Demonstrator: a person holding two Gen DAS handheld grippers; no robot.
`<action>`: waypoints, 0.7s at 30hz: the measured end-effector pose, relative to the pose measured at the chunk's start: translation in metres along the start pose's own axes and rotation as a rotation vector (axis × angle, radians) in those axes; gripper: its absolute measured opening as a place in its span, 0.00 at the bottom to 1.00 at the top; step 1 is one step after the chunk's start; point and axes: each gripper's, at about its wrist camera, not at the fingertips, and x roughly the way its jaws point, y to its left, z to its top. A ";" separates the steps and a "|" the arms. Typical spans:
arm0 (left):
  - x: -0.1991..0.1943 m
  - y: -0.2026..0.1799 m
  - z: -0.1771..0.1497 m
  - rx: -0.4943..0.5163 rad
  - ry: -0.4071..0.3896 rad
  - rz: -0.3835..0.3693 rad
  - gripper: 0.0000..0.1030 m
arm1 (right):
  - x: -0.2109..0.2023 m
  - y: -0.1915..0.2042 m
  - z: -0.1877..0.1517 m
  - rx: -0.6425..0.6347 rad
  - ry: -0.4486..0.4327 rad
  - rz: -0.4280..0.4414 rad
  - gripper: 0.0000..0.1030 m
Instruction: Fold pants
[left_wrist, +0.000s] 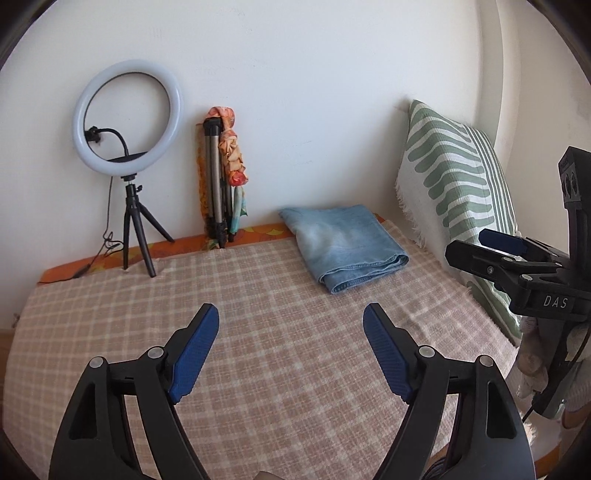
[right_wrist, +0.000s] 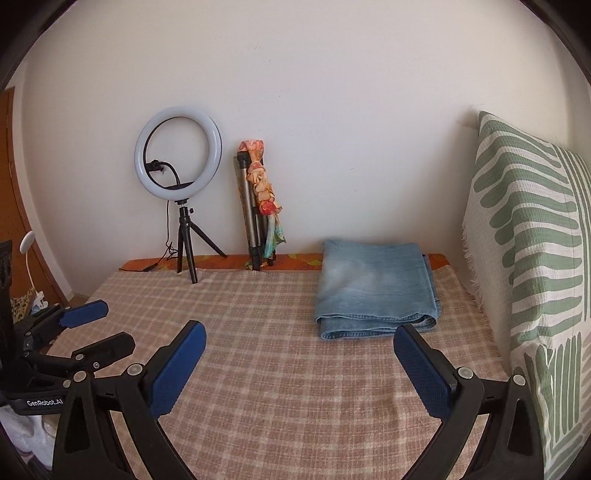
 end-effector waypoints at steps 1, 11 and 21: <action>-0.005 0.005 -0.005 0.002 -0.004 0.013 0.78 | 0.001 0.009 -0.005 0.001 -0.001 0.008 1.00; -0.031 0.053 -0.059 -0.008 -0.004 0.093 0.78 | 0.017 0.070 -0.058 -0.051 -0.026 -0.026 1.00; -0.029 0.071 -0.086 -0.042 0.001 0.091 0.78 | 0.039 0.073 -0.084 -0.047 -0.034 -0.074 1.00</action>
